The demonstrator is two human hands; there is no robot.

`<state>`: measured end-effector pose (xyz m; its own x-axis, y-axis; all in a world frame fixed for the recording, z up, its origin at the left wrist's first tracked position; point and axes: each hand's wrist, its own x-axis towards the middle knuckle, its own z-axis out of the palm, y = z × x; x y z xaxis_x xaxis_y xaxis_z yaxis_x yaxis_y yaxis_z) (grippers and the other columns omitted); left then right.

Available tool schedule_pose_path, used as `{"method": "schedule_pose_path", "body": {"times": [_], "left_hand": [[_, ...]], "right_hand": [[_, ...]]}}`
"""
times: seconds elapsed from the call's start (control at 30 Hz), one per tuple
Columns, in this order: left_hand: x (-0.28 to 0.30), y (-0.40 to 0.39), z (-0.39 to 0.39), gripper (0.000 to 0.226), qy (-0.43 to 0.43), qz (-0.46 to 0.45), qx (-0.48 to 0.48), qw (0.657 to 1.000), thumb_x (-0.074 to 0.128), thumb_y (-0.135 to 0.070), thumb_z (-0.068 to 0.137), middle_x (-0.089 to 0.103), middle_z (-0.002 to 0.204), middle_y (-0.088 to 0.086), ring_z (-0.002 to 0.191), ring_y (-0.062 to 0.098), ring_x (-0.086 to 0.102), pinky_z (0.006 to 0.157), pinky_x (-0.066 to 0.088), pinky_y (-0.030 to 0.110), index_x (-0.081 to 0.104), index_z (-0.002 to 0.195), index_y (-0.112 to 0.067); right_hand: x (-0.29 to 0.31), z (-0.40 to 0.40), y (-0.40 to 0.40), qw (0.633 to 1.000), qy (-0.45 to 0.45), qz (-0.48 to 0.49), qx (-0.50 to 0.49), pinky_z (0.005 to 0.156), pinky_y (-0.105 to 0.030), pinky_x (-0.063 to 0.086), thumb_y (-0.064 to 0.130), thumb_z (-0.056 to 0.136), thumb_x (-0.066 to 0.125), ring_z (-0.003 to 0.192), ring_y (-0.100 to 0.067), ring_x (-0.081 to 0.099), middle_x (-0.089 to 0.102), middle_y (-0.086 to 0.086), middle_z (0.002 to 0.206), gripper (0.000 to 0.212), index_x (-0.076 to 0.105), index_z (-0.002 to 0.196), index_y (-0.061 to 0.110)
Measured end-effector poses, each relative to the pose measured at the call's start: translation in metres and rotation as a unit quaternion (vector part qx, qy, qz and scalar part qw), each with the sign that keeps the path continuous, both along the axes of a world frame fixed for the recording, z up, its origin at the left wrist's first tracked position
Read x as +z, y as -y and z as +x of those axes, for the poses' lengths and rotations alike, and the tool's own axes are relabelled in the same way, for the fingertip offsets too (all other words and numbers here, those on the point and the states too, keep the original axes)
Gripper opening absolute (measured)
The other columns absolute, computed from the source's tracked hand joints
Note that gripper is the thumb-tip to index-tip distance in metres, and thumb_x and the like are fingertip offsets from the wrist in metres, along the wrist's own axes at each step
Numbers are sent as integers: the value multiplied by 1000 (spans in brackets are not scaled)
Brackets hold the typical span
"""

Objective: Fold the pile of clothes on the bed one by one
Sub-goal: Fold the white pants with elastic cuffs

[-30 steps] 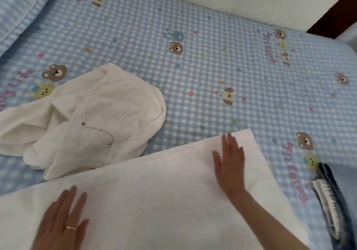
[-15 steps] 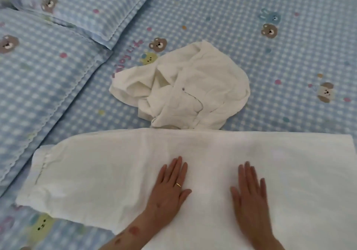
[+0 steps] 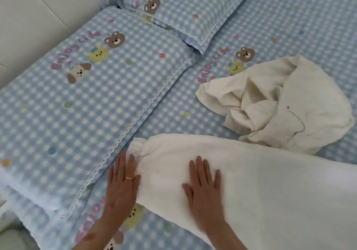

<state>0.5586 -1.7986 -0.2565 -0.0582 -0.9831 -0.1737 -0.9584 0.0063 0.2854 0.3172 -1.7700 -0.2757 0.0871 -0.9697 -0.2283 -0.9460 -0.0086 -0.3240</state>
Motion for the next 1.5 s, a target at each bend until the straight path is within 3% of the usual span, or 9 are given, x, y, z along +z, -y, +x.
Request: {"method": "schedule_pose_path", "body": {"times": [0.33, 0.43, 0.57, 0.7, 0.9, 1.03, 1.13, 1.33, 1.5], "left_hand": [[-4, 29, 12, 68, -232, 162, 270, 921, 73, -36, 78, 59, 123, 6, 113, 26, 57, 86, 45, 34, 44, 135, -14], [29, 33, 9, 46, -278, 168, 268, 907, 77, -30, 75, 68, 95, -4, 87, 17, 65, 67, 44, 23, 58, 114, -16], [93, 13, -22, 40, -440, 173, 204, 857, 73, -9, 80, 69, 84, -1, 67, 5, 65, 55, 48, 14, 61, 116, -20], [124, -32, -83, 65, -516, 174, 27, 838, 71, -9, 76, 64, 115, -13, 105, -7, 58, 81, 44, 7, 45, 133, -23], [78, -71, -151, 93, -246, 63, -106, 962, 66, -47, 57, 42, 139, 17, 127, 27, 37, 101, 24, 27, 42, 136, -5], [39, -77, -177, 98, -208, 19, -123, 970, 68, 8, 46, 34, 145, 16, 131, 33, 38, 98, 37, 37, 35, 137, -6], [25, -82, -200, 79, -157, -36, -181, 970, 37, 4, 60, 30, 148, 14, 145, 19, 11, 106, 28, 36, 32, 138, -7], [12, -106, -229, 53, -103, -42, -313, 943, 47, -3, 70, 53, 135, 13, 146, 17, 5, 113, 12, 34, 50, 123, -7], [1, -106, -239, 59, -42, -101, -336, 935, 29, -3, 84, -11, 158, 7, 145, 17, -12, 112, 8, 32, 20, 143, -4]], "right_hand": [[-5, 16, 10, 995, -28, 93, -34, 112, -51, 11, 44, 95, 32, 145, -26, 20, 11, -6, 158, 63, 23, 149, 14], [27, 39, 12, 975, 143, 121, -119, 117, -33, 1, 40, 101, 30, 147, -11, -1, -18, 14, 150, 61, -5, 149, 24], [119, 82, 15, 853, 440, 121, -255, 104, -10, 29, 63, 84, 48, 128, 11, 37, 31, 24, 149, 65, 20, 141, 50], [163, 49, 13, 841, 403, 79, -353, 76, -9, 47, 50, 74, 65, 93, 16, 58, 54, 28, 120, 59, 40, 128, 47], [152, -75, -17, 805, 369, 76, -458, 71, -37, 49, 8, 89, 59, 82, -28, 62, 68, -9, 86, 5, 63, 92, 9], [145, -143, -48, 779, 385, 47, -492, 64, -30, 49, 7, 91, 58, 76, -20, 62, 70, -8, 90, 9, 64, 97, 10], [141, -198, -72, 765, 387, 35, -513, 67, -34, 52, 8, 92, 57, 78, -25, 63, 69, -12, 94, 12, 64, 101, 8], [101, -275, -93, 787, 353, 65, -501, 78, -44, 51, 12, 91, 59, 83, -29, 63, 68, -16, 98, 10, 63, 100, 11], [53, -289, -101, 776, 343, 113, -518, 71, -33, 48, 8, 91, 56, 84, -24, 61, 66, -8, 96, 19, 59, 109, 7]]}}
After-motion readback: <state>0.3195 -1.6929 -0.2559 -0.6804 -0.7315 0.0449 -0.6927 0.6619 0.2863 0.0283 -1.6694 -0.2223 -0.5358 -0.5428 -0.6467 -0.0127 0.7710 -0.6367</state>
